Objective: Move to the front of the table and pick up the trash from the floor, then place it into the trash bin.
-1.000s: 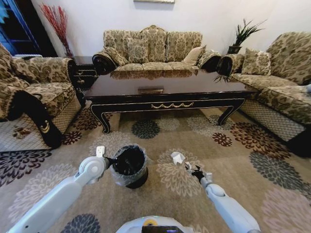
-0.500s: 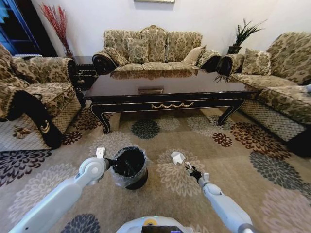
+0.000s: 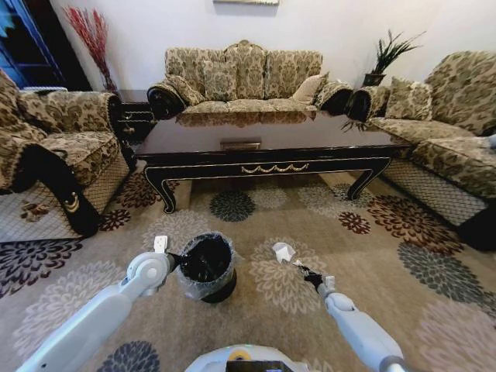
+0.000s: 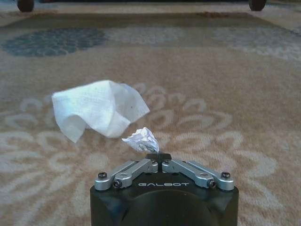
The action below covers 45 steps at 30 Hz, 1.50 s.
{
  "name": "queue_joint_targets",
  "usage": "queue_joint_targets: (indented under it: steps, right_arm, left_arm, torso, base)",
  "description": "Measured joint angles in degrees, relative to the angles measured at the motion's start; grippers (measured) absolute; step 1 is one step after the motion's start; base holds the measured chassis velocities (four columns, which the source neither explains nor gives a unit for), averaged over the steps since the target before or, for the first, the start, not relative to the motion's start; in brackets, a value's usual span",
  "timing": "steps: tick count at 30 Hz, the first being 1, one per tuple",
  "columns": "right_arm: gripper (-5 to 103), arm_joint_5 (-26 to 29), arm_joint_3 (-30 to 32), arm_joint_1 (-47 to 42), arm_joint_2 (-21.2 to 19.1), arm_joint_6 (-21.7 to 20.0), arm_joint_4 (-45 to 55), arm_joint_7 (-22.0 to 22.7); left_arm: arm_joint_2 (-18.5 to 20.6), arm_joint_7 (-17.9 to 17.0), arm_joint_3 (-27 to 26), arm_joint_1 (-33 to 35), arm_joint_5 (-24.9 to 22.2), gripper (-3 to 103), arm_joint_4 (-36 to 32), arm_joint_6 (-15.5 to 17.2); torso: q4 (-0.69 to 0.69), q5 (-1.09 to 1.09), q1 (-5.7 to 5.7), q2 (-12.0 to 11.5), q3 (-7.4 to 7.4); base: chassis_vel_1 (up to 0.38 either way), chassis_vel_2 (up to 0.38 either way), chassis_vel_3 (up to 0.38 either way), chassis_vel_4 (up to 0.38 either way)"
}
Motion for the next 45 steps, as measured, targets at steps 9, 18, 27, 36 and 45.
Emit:
queue_joint_targets:
  steps: [9,18,27,36,45]
  right_arm:
    - [0,1.9,3.7,-6.3,-4.5,-0.1,13.4,1.7]
    - [0,5.9,10.2,-19.4,-9.6,-1.5,42.3,4.2]
    - [0,3.8,9.1,-23.8,-11.3,-5.4,64.8,9.1]
    - [0,-1.2,7.5,-30.7,-13.6,-5.8,76.2,8.5]
    - [0,-4.9,5.5,-31.7,-14.9,-5.0,76.6,7.1]
  left_arm:
    - [-1.7,0.0,2.4,-1.3,0.7,2,1.2,0.0]
    - [-3.0,0.0,5.4,-3.5,0.8,2,1.5,0.0]
    - [-3.5,0.1,10.9,-6.6,3.2,2,1.9,0.0]
    - [-6.3,0.8,16.2,-11.6,3.5,2,1.7,-0.6]
    - [-8.8,-0.3,23.1,-19.1,0.3,2,2.5,-1.4]
  torso:
    - [0.0,0.0,0.0,0.0,0.0]
    - [-0.02,-0.01,0.0,0.0,-0.01]
    - [0.0,0.01,0.0,0.0,-0.01]
    - [-0.01,-0.01,0.0,0.0,0.0]
    - [-0.01,0.02,0.0,0.0,0.0]
  base:
    - [0.0,0.0,0.0,0.0]
    - [0.0,0.0,0.0,0.0]
    - [0.0,0.0,0.0,0.0]
    - [0.0,0.0,0.0,0.0]
    - [0.0,0.0,0.0,0.0]
